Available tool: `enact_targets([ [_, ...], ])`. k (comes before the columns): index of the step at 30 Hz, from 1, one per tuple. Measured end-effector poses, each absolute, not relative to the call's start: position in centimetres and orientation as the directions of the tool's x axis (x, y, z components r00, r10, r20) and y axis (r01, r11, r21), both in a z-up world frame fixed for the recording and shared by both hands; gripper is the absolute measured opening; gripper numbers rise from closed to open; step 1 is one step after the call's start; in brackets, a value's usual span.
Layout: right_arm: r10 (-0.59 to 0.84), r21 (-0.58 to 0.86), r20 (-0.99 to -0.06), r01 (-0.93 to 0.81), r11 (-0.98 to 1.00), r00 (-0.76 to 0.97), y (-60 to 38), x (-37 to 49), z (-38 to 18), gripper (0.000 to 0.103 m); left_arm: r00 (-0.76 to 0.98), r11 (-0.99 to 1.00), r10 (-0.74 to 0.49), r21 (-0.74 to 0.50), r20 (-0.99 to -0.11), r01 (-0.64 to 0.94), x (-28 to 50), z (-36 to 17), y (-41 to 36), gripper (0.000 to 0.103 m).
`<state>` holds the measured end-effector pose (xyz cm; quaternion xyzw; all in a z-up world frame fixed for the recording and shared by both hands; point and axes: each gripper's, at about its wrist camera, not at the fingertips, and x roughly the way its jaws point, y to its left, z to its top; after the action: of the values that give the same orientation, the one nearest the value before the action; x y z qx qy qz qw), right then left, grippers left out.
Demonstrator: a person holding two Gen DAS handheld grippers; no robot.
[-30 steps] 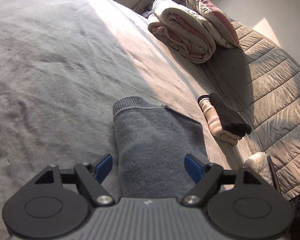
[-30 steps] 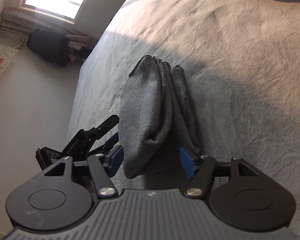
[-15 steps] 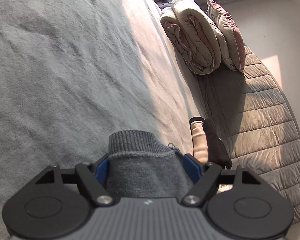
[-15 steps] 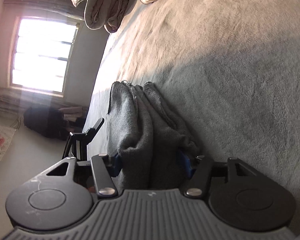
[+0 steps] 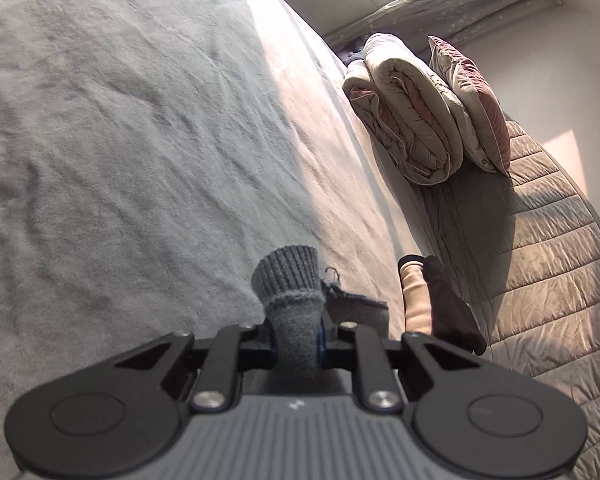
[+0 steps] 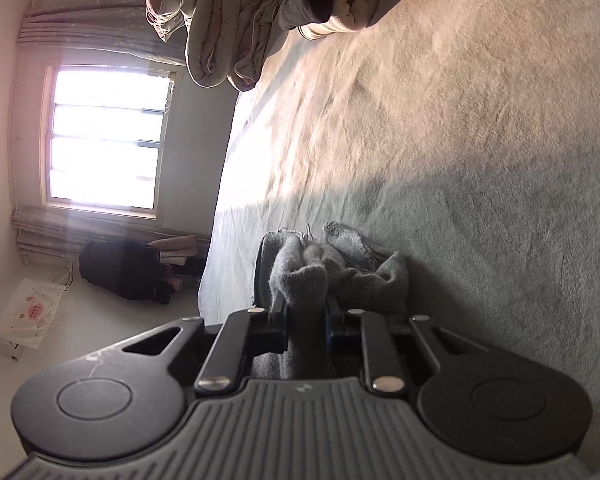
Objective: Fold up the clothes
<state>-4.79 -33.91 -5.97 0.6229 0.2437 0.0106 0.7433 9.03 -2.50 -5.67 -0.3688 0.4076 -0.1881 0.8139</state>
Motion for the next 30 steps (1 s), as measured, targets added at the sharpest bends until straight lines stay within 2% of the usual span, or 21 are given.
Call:
enact_targets([
  [1, 0.355, 0.935, -0.339, 0.271, 0.228, 0.871, -34.6, -4.2, -5.7, 0.020, 0.621, 0.654, -0.588, -0.757, -0.519, -0.014, 7.7, -5.1, -2.2, 0.016],
  [4, 0.366, 0.917, -0.385, 0.308, 0.252, 0.847, -36.0, -3.2, -5.6, 0.019, 0.663, 0.639, -0.546, -0.767, -0.512, -0.066, 3.7, -4.5, -1.5, 0.017],
  [8, 0.401, 0.883, -0.454, 0.341, 0.323, 0.796, -36.6, -1.6, -6.4, 0.020, 0.652, 0.725, -0.480, -0.684, -0.587, -0.081, 1.6, -5.6, -1.8, 0.019],
  [11, 0.397, 0.856, -0.501, 0.372, 0.359, 0.769, -36.1, -1.4, -7.3, 0.024, 0.652, 0.776, -0.426, -0.623, -0.627, -0.093, 1.4, -6.0, -1.1, 0.035],
  [12, 0.392, 0.853, -0.506, 0.375, 0.364, 0.768, -36.1, -1.5, -7.2, 0.027, 0.661, 0.784, -0.415, -0.614, -0.625, -0.089, 1.4, -5.7, -0.6, 0.037],
  [13, 0.388, 0.849, -0.511, 0.379, 0.369, 0.767, -36.1, -1.7, -7.0, 0.040, 0.674, 0.794, -0.406, -0.603, -0.617, -0.075, 1.6, -5.1, -0.2, 0.042],
  [14, 0.365, 0.843, -0.514, 0.378, 0.383, 0.776, -36.1, -2.0, -6.6, 0.057, 0.687, 0.805, -0.397, -0.590, -0.609, -0.058, 1.8, -4.4, 0.2, 0.050],
  [16, 0.321, 0.835, -0.509, 0.367, 0.409, 0.799, -36.2, -2.7, -5.9, 0.064, 0.691, 0.820, -0.414, -0.573, -0.593, -0.001, 2.6, -3.2, 0.6, 0.062],
  [19, 0.321, 0.837, -0.510, 0.374, 0.400, 0.798, -36.0, -3.0, -6.0, 0.064, 0.645, 0.807, -0.498, -0.582, -0.579, 0.100, 4.5, -2.2, 0.4, 0.073],
  [21, 0.329, 0.837, -0.518, 0.388, 0.387, 0.790, -35.4, -2.7, -6.3, 0.064, 0.606, 0.795, -0.543, -0.589, -0.581, 0.147, 5.6, -2.4, -0.6, 0.073],
  [27, 0.292, 0.787, -0.569, 0.406, 0.465, 0.769, -34.0, -2.2, -6.6, 0.064, 0.536, 0.838, -0.536, -0.486, -0.652, 0.247, 8.6, -5.0, -4.5, 0.071],
  [30, 0.300, 0.789, -0.578, 0.426, 0.442, 0.759, -34.6, -1.0, -7.9, 0.064, 0.477, 0.815, -0.571, -0.532, -0.668, 0.231, 10.4, -6.7, -4.8, 0.071],
])
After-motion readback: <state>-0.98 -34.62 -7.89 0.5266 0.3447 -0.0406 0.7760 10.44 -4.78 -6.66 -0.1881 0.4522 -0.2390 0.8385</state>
